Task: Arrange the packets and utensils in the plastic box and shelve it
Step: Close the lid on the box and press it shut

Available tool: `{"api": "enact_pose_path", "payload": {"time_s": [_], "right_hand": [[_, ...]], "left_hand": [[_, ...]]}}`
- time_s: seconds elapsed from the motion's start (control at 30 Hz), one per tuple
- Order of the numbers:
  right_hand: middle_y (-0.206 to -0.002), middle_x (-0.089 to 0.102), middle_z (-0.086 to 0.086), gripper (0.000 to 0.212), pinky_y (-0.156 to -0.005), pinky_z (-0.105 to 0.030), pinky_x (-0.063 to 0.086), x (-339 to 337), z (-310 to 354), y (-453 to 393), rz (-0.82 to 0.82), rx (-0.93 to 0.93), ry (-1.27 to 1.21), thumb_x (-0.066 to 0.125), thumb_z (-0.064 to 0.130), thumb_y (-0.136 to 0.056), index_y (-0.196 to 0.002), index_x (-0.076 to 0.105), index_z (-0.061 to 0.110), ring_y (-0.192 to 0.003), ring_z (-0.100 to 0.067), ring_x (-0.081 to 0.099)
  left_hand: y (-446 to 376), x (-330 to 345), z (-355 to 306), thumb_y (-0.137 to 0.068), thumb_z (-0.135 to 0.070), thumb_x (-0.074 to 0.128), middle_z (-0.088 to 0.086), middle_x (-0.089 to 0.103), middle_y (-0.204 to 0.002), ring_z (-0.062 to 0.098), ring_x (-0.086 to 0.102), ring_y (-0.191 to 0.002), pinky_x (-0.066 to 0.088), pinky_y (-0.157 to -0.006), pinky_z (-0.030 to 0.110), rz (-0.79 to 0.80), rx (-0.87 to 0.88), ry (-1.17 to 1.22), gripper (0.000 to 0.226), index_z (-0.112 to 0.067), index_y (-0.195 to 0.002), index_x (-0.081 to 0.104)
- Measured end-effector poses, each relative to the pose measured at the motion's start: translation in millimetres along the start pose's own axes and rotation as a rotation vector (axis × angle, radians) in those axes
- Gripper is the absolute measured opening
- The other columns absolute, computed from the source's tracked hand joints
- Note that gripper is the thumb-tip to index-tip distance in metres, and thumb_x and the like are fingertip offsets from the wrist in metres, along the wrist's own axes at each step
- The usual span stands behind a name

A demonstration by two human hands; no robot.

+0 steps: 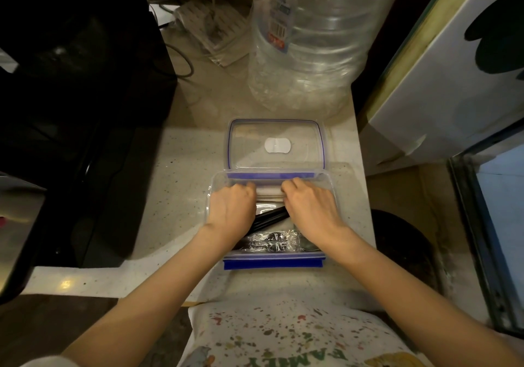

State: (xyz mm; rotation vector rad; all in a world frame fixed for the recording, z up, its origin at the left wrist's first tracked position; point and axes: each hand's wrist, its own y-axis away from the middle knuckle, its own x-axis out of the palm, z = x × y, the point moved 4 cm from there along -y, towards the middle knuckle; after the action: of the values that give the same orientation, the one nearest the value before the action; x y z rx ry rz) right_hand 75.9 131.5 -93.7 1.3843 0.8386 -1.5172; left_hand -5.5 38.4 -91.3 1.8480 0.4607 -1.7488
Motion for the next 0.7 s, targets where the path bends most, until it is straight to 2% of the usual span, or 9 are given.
{"api": "enact_pose_path", "payload": {"time_s": [0.07, 0.13, 0.23, 0.3, 0.43, 0.47, 0.57, 0.63, 0.7], "right_hand": [[-0.088, 0.069, -0.011, 0.015, -0.059, -0.037, 0.052, -0.3, -3.9, 1.5, -0.003, 0.020, -0.052, 0.060, -0.001, -0.082, -0.096, 0.063, 0.005, -0.075, -0.030, 0.066], [-0.094, 0.070, -0.011, 0.021, -0.077, -0.042, 0.053, -3.7, -9.0, 3.8, -0.008, 0.046, -0.157, 0.053, -0.003, -0.086, -0.102, 0.063, 0.006, -0.082, -0.030, 0.067], [-0.108, 0.068, -0.013, 0.031, -0.093, -0.035, 0.050, -24.8, -20.1, 11.2, -0.023, 0.209, -0.466, 0.045, -0.003, -0.093, -0.119, 0.060, 0.006, -0.097, -0.027, 0.065], [-0.110, 0.067, -0.014, 0.035, -0.094, -0.027, 0.048, -39.9, -28.1, 16.4, 0.023, 0.306, -0.591, 0.043, -0.002, -0.095, -0.127, 0.054, 0.006, -0.097, -0.023, 0.065], [-0.129, 0.055, -0.012, 0.045, -0.085, -0.035, 0.056, -43.9, -35.5, 23.9, 0.234, 0.457, -0.832, 0.037, 0.001, -0.097, -0.141, 0.036, 0.011, -0.086, -0.019, 0.069], [-0.127, 0.056, -0.011, 0.047, -0.085, -0.037, 0.055, -41.3, -33.5, 25.5, 0.274, 0.490, -0.898, 0.037, 0.001, -0.096, -0.142, 0.032, 0.012, -0.087, -0.021, 0.069], [-0.078, 0.052, -0.003, 0.051, -0.090, -0.046, 0.052, -31.7, -25.7, 28.0, 0.283, 0.571, -0.978, 0.035, 0.000, -0.095, -0.143, 0.024, 0.015, -0.088, -0.030, 0.069], [-0.075, 0.044, 0.000, 0.054, -0.089, -0.047, 0.052, -26.1, -22.3, 27.7, 0.247, 0.610, -0.992, 0.035, -0.004, -0.093, -0.143, 0.021, 0.013, -0.088, -0.032, 0.069], [-0.081, 0.047, 0.000, 0.056, -0.088, -0.046, 0.053, -22.6, -21.0, 27.5, 0.229, 0.644, -1.034, 0.034, -0.007, -0.091, -0.142, 0.020, 0.011, -0.082, -0.031, 0.067]], "left_hand": [[1.0, -0.9, -2.3, -0.092, -0.014, 0.042, 0.010, 0.070, -0.099, 0.030, 0.066, -0.090, 0.034, -0.063, 0.030, 0.006, 0.006, 0.001, 0.017, -0.010, -0.099, 0.056], [1.4, -2.7, -4.0, -0.092, -0.013, 0.040, 0.011, 0.071, -0.096, 0.030, 0.066, -0.088, 0.035, -0.068, 0.031, 0.008, 0.010, -0.001, 0.018, -0.009, -0.094, 0.058], [1.7, -5.6, -4.3, -0.091, -0.012, 0.041, 0.010, 0.071, -0.088, 0.027, 0.065, -0.079, 0.027, -0.068, 0.029, 0.001, 0.034, 0.010, 0.019, -0.011, -0.087, 0.059], [2.1, -6.6, -4.1, -0.090, -0.014, 0.045, 0.009, 0.071, -0.088, 0.027, 0.065, -0.080, 0.033, -0.064, 0.029, -0.010, 0.046, 0.046, 0.015, -0.011, -0.090, 0.059], [-3.1, -7.3, -13.0, -0.088, -0.017, 0.051, 0.013, 0.070, -0.094, 0.036, 0.065, -0.086, 0.043, -0.060, 0.033, -0.029, 0.083, 0.124, 0.022, -0.010, -0.108, 0.052], [-5.9, -7.7, -16.9, -0.087, -0.016, 0.052, 0.015, 0.070, -0.095, 0.037, 0.065, -0.087, 0.045, -0.061, 0.034, -0.032, 0.105, 0.131, 0.025, -0.009, -0.111, 0.050], [-14.9, -7.0, -28.6, -0.084, -0.012, 0.054, 0.018, 0.070, -0.095, 0.040, 0.065, -0.087, 0.042, -0.060, 0.034, -0.032, 0.173, 0.147, 0.027, -0.008, -0.111, 0.052], [-18.8, -7.0, -33.7, -0.079, -0.010, 0.059, 0.017, 0.071, -0.086, 0.040, 0.066, -0.077, 0.039, -0.054, 0.032, -0.081, 0.214, 0.127, 0.023, -0.007, -0.102, 0.058], [-19.4, -9.2, -36.2, -0.062, -0.008, 0.074, 0.012, 0.069, -0.059, 0.035, 0.065, -0.050, 0.038, -0.040, 0.027, -0.087, 0.239, 0.057, 0.020, -0.009, -0.078, 0.062]]}}
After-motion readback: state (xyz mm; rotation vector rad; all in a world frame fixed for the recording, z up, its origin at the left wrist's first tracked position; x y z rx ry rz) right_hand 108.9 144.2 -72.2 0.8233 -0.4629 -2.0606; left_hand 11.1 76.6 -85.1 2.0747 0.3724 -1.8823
